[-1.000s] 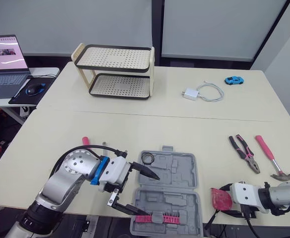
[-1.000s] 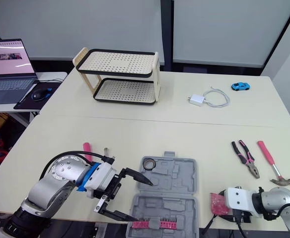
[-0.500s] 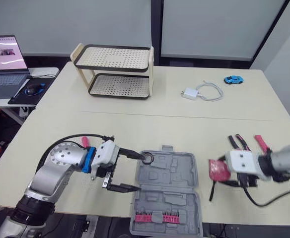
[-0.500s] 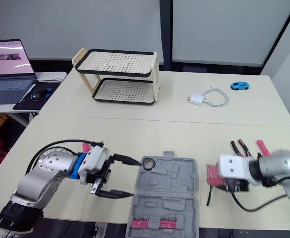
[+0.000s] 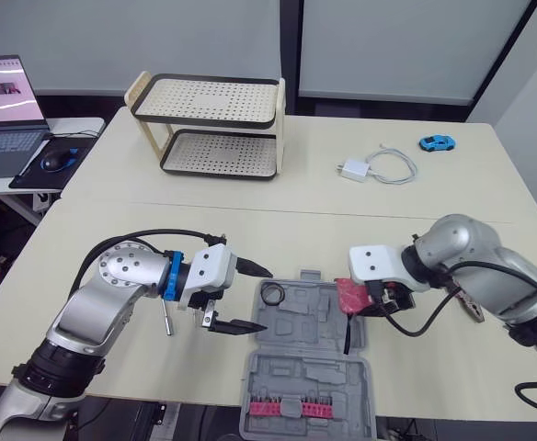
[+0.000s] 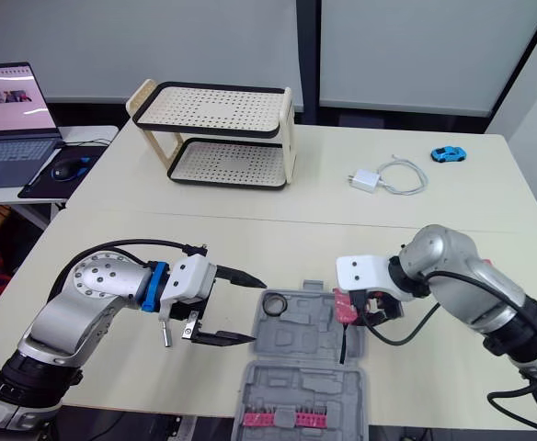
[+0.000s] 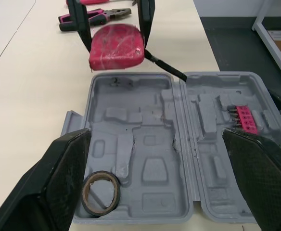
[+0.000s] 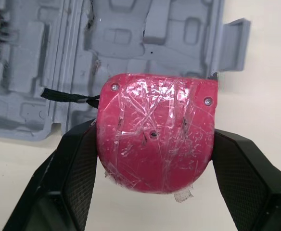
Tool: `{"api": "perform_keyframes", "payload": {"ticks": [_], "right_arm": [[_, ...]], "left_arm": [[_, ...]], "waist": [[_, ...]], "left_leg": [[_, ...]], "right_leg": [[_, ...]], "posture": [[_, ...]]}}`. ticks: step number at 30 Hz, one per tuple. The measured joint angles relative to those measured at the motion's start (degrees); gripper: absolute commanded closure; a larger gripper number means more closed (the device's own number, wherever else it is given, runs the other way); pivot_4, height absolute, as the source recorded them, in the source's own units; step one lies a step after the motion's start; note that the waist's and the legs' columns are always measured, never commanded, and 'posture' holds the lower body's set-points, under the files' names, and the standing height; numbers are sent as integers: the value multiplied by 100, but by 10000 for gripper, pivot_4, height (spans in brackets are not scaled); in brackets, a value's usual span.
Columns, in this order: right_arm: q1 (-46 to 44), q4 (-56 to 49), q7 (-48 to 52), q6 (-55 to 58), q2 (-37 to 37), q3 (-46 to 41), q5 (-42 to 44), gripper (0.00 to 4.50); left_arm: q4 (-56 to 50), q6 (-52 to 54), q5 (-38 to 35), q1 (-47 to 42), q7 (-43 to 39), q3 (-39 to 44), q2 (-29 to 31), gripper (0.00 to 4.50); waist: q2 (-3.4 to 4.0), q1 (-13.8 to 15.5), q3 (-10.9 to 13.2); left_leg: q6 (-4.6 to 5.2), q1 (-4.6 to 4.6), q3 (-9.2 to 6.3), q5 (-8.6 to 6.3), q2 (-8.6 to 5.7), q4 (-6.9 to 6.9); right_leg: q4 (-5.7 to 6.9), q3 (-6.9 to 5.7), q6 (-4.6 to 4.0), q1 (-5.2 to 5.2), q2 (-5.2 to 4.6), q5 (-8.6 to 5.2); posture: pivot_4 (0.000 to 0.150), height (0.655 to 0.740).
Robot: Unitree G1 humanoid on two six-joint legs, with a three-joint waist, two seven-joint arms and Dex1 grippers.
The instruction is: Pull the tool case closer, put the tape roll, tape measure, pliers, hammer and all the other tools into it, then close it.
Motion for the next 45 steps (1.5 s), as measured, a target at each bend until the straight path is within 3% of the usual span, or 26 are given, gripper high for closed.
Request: {"api": "perform_keyframes", "payload": {"ticks": [13, 36, 37, 39, 45], "right_arm": [[147, 531, -367, -99, 535, 361, -609, 13133], [289, 689, -501, -102, 784, 365, -1004, 13133], [292, 689, -508, -110, 791, 362, -1007, 5925], [308, 687, -549, -124, 816, 356, -1006, 653], [303, 199, -342, 167, 730, 17, -716, 211]], "left_arm": [[-230, 269, 110, -220, 117, -186, -96, 0], [-211, 97, 203, 5, 94, -285, -142, 0], [-211, 91, 205, 13, 92, -285, -142, 0], [-211, 81, 205, 34, 90, -285, -142, 0], [-198, -92, 203, 259, 41, -284, -128, 0]], "waist": [[0, -7, 0], [0, -20, -1], [0, -21, 0], [0, -25, 0], [1, -34, -1]], "left_leg": [[-1, 5, -2, 2, -1, 5], [-2, 7, -2, 3, -1, 5], [-2, 7, -2, 3, -1, 5], [-2, 7, -3, 3, -1, 5], [-2, 7, -4, 3, -1, 4]], "right_leg": [[11, -2, 0, 2, 0, 1], [13, -1, 0, 3, 0, 1], [13, -1, 0, 3, 1, 1], [13, -1, 0, 3, 0, 1], [14, -2, -1, 3, 1, 1]], "posture": [[1500, 7350], [1500, 7350], [1500, 7350], [1500, 7350], [1500, 7350]]}}
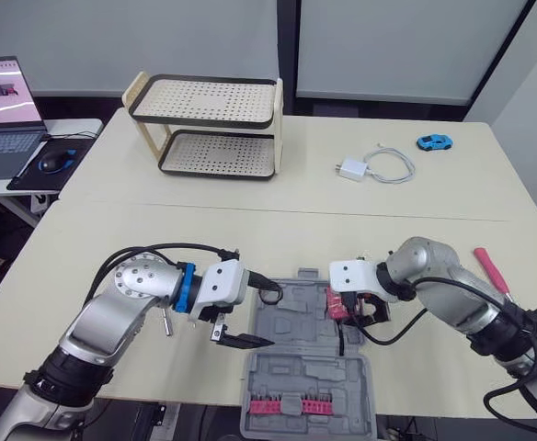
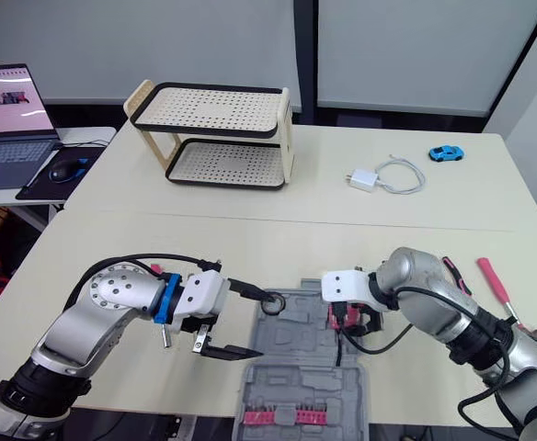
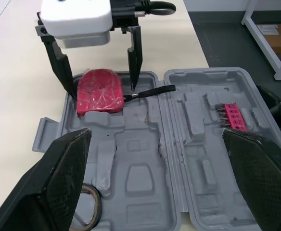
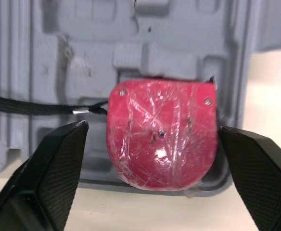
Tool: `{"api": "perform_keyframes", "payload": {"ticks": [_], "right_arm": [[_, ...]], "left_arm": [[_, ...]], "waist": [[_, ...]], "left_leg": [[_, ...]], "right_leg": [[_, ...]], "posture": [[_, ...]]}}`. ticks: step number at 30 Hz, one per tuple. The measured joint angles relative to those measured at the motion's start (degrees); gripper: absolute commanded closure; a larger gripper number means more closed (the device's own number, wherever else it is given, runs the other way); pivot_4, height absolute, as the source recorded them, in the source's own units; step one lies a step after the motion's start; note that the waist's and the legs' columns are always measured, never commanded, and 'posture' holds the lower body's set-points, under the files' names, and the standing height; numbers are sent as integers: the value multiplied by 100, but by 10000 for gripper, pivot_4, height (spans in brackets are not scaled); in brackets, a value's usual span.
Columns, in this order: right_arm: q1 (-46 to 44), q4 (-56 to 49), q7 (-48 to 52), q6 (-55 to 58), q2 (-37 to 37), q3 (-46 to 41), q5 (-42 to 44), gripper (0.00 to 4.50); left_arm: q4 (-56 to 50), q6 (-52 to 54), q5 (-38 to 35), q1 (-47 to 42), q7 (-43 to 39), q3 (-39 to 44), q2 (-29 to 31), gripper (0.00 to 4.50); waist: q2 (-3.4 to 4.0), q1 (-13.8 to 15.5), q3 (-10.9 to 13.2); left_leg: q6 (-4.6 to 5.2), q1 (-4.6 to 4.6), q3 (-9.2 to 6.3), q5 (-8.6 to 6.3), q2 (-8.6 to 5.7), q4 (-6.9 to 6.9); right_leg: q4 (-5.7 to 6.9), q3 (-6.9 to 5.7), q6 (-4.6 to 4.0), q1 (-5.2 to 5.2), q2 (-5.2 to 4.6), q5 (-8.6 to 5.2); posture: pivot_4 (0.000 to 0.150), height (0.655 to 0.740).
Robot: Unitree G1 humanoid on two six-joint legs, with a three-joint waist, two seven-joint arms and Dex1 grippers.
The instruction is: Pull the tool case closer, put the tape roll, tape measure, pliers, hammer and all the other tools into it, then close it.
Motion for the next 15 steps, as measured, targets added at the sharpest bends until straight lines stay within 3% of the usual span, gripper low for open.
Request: {"api": "perform_keyframes", "payload": {"ticks": [8, 12, 15], "right_arm": [[182, -781, 154, 304, -214, -771, 823, 211], [455, -784, -1, 186, -274, -835, 892, 13213], [482, -784, -105, 128, -274, -899, 959, 20323]], "left_arm": [[104, -146, 1, 78, -53, 10, 31, 0], [185, -162, 1, 80, -52, 11, 32, 0], [206, -163, 0, 80, -52, 11, 32, 0]], "waist": [[-1, 4, -1], [-1, 3, -1], [-1, 1, -1]], "left_leg": [[0, 3, 0, 0, 0, 1], [1, 3, 2, 0, 0, 2], [1, 3, 1, 0, 0, 2]], "right_leg": [[0, -1, 0, 5, 0, 0], [0, 0, 0, 4, 0, 0], [2, 0, 0, 4, 0, 0]], "posture": [[1500, 7350], [1500, 7350], [1500, 7350]]}}
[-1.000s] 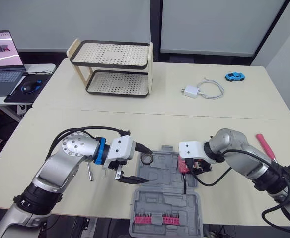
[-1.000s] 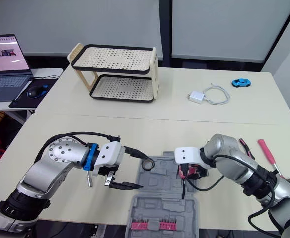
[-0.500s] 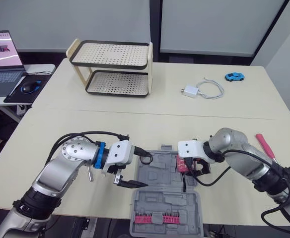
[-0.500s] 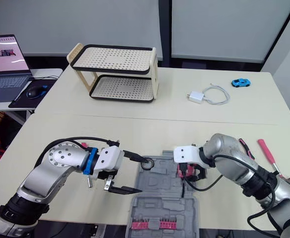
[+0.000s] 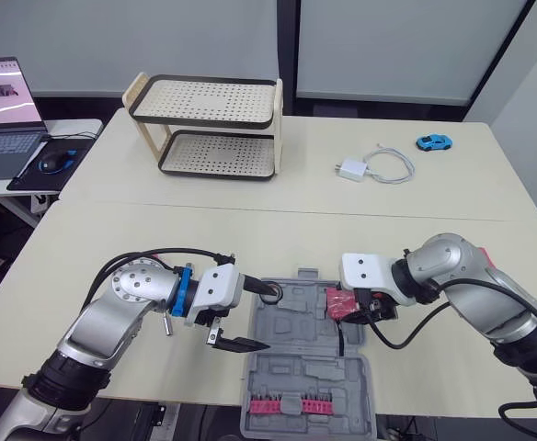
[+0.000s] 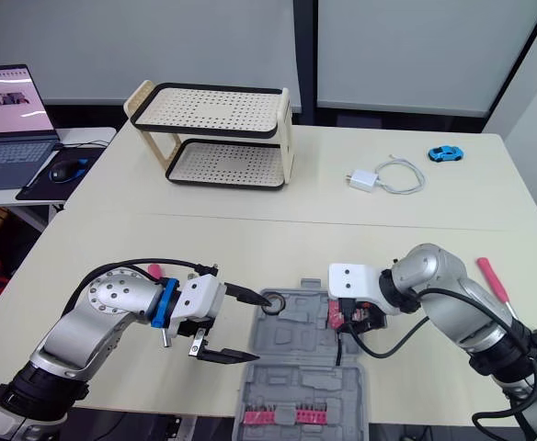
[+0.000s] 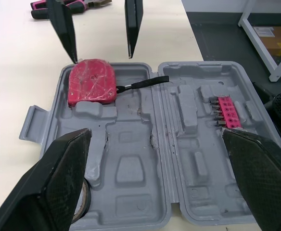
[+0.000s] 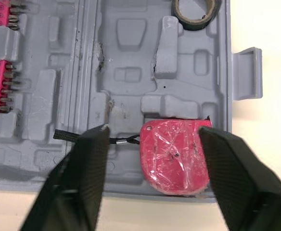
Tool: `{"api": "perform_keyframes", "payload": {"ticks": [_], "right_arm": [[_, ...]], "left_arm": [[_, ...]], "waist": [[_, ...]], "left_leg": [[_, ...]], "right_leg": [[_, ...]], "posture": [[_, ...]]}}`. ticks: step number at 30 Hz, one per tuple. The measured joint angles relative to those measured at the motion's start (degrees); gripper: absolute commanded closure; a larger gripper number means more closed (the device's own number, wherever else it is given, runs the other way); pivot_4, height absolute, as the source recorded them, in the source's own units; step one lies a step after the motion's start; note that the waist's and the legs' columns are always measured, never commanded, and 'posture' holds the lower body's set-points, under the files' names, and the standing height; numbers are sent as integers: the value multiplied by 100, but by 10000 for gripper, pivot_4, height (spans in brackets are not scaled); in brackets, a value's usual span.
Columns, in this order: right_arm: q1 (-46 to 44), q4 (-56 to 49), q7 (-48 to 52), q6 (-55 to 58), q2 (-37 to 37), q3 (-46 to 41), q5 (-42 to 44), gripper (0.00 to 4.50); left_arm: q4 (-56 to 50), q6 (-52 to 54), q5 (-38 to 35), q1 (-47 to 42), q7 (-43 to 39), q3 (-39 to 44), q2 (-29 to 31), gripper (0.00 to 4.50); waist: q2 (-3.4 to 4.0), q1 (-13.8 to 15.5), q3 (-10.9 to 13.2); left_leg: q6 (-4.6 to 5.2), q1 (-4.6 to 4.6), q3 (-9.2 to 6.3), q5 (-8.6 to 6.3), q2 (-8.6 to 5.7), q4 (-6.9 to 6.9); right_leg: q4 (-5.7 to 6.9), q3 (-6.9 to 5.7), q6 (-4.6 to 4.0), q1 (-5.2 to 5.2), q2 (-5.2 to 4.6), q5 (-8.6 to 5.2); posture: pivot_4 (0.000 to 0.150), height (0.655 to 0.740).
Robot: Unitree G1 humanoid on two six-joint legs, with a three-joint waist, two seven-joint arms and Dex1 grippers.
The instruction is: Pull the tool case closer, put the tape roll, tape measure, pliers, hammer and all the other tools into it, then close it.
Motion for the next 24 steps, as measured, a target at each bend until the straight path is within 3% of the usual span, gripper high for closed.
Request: {"api": "perform_keyframes", "payload": {"ticks": [2, 9, 16, 20, 24], "right_arm": [[0, 2, -74, -21, 5, -13, 26, 23293], [137, 9, -291, -90, 20, -170, 222, 23293], [758, 174, -649, -888, 129, -694, 504, 23293], [1138, 194, -803, -1129, 181, -977, 681, 27327], [1325, 183, -949, -1150, 181, -1074, 753, 27327]], "left_arm": [[2, 0, -1, -1, -1, 0, 0, 0], [33, 1, -3, -13, -6, 2, 1, 0], [59, 9, -11, -115, 0, 11, -4, 0], [102, 9, -16, -164, -5, 13, -7, 0], [177, 10, -18, -226, -16, 13, -9, 0]], "waist": [[0, -8, 0], [0, -36, 0], [-1, -33, -1], [-1, -35, -1], [-1, -35, -1]], "left_leg": [[0, 1, 0, 0, 0, 0], [0, 0, -1, 0, 0, 0], [0, 0, -1, 0, 0, 1], [0, 2, 1, 0, 0, 1], [1, 7, 0, 1, 0, 2]], "right_leg": [[0, 0, 0, 0, 0, 0], [0, -1, 0, 1, 0, 0], [0, -1, 0, 4, 0, 0], [1, 1, 0, 4, 0, 0], [3, 1, 0, 7, 1, 0]], "posture": [[1500, 7350], [1500, 7350], [1500, 7350], [1500, 7350], [1500, 7350]]}}
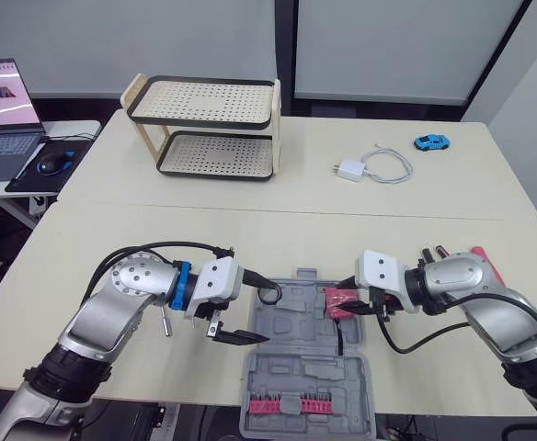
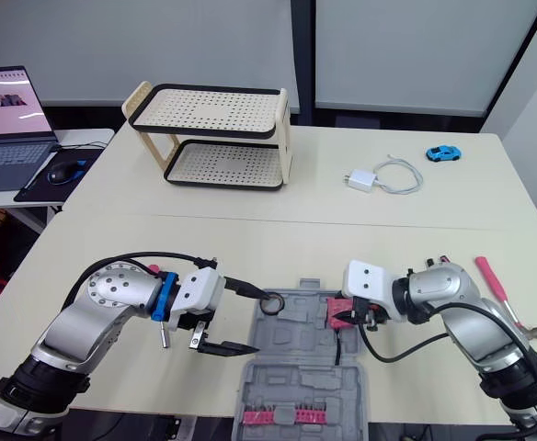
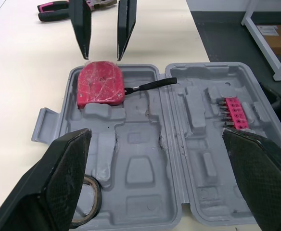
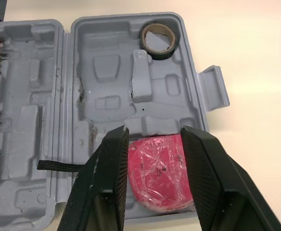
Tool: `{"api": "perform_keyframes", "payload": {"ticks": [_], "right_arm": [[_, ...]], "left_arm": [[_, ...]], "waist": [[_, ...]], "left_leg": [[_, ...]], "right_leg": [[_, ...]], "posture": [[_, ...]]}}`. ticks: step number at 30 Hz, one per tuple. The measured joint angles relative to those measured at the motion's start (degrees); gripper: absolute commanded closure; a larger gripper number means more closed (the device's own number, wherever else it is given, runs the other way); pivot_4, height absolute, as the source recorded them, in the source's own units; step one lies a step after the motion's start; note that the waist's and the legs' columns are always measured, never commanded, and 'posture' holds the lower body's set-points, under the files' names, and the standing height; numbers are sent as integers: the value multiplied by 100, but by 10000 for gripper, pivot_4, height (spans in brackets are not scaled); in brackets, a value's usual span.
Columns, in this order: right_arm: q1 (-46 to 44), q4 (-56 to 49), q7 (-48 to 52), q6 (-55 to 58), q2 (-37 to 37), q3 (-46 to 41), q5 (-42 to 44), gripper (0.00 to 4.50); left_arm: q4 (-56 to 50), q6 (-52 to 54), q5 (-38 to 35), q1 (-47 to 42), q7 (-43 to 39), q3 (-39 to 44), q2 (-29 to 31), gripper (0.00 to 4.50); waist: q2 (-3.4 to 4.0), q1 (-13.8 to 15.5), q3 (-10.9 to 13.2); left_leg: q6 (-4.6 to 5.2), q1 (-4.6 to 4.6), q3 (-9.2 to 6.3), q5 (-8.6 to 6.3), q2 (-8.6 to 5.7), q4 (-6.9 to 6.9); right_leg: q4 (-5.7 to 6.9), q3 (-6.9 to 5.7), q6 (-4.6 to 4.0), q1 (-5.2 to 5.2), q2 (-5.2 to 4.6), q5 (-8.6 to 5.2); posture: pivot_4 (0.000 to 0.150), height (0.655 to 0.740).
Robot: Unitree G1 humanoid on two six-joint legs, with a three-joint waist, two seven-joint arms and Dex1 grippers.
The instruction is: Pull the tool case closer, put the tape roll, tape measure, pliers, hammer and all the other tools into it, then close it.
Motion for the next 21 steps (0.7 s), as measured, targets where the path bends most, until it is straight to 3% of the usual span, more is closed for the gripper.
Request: {"api": "perform_keyframes", "payload": {"ticks": [8, 14, 21], "right_arm": [[220, 161, -225, -284, 82, 3, -1, 27327], [438, 1231, -335, -1015, 305, 103, -203, 27327], [231, 1610, -321, -1021, 401, 191, -229, 27327]], "left_arm": [[93, -9, -1, -71, -25, 0, -12, 0], [91, 19, 0, -165, -64, -13, -54, 0], [49, 207, -1, -344, -67, -18, -121, 0]], "waist": [[0, -2, 0], [-5, -12, -3], [-8, -20, -11]], "left_leg": [[0, 0, 2, 0, -1, 1], [0, 10, 1, 0, -1, 7], [0, 29, -3, 0, -1, 8]], "right_leg": [[-2, 1, 0, 3, 0, 0], [-1, 1, 1, 15, 0, 1], [-2, -1, 2, 37, 1, 1]], "posture": [[1500, 7350], [1500, 7350], [1500, 7350]]}}
